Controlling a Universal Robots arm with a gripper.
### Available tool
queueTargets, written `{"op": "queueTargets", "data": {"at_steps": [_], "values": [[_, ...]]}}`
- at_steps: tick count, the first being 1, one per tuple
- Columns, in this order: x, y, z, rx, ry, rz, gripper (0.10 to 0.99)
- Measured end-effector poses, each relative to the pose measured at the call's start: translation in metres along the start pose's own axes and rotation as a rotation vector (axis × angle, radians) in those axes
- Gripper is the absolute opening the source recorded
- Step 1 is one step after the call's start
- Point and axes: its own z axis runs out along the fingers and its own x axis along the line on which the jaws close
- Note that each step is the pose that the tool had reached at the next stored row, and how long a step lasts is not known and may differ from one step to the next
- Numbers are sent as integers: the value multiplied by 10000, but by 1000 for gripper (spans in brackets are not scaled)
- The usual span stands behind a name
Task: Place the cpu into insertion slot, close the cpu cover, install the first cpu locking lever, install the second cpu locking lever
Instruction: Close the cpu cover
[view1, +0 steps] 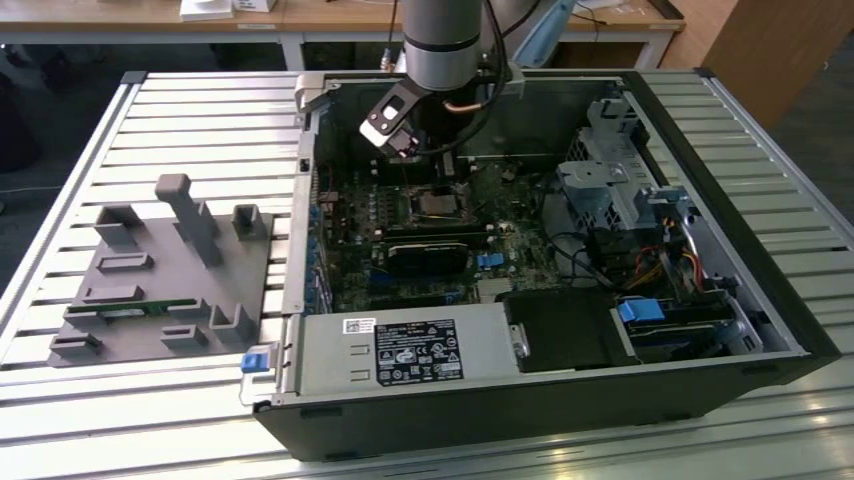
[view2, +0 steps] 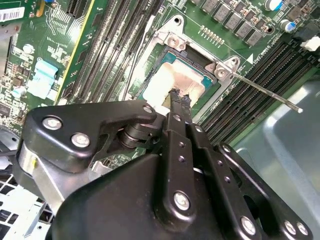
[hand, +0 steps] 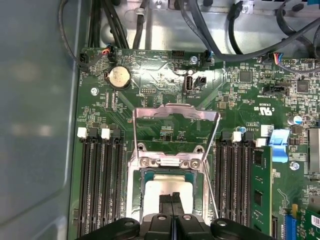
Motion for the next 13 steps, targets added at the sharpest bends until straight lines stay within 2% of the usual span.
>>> {"op": "queueTargets", "data": {"at_steps": [6,13], "values": [[0,4,-52,0,1,0,122],[-2,11,-151,3,0,-1,122]]}}
